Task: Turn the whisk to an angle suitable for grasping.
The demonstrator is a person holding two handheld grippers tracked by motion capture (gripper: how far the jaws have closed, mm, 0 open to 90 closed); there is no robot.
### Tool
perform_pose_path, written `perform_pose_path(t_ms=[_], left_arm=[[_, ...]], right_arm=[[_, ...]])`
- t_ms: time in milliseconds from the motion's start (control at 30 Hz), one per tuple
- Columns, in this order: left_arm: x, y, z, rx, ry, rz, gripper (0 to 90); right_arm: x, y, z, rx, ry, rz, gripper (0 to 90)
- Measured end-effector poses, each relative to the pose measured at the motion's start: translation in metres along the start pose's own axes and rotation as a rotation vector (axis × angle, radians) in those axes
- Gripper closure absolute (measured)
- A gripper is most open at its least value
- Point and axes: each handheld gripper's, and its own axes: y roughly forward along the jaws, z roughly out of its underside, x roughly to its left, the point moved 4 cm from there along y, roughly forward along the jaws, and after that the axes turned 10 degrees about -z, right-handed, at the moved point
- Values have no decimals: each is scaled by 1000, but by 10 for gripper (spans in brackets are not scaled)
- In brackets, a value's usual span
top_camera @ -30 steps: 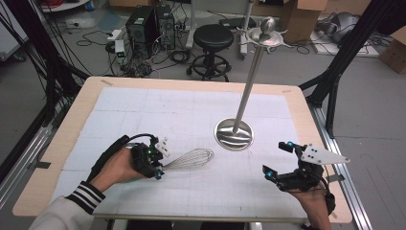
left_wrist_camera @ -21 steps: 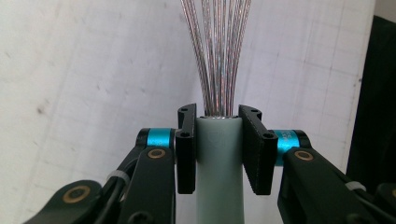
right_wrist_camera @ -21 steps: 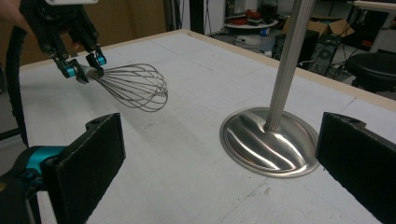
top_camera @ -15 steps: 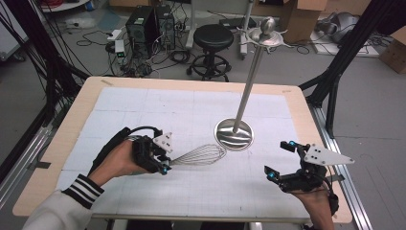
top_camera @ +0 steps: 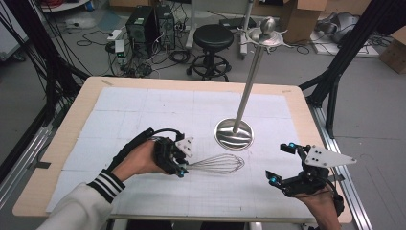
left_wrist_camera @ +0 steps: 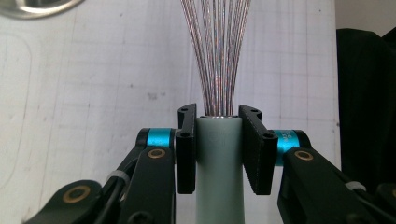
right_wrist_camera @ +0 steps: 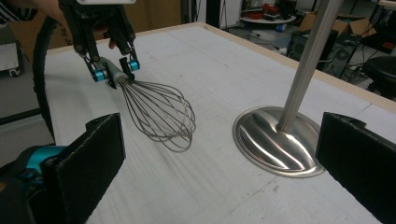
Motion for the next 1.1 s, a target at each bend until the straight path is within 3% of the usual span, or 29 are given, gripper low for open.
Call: perform_pose_path(t_ms=[233,467,800,1100], left_arm=[[-1,20,-14,-5,48,26,694],[0,38,-23,-28,61,49,694],[1,58,-37,-87,39,80,693],[3,71,-45,-124,37,84,693]], right_arm=[[-1,-1,0,2,-7,5,5],[-1,-3,0,-1,-4,6,5],[-2,-3,1,-1,-3,5,5],[-1,-4,1,-4,-1,8,5]])
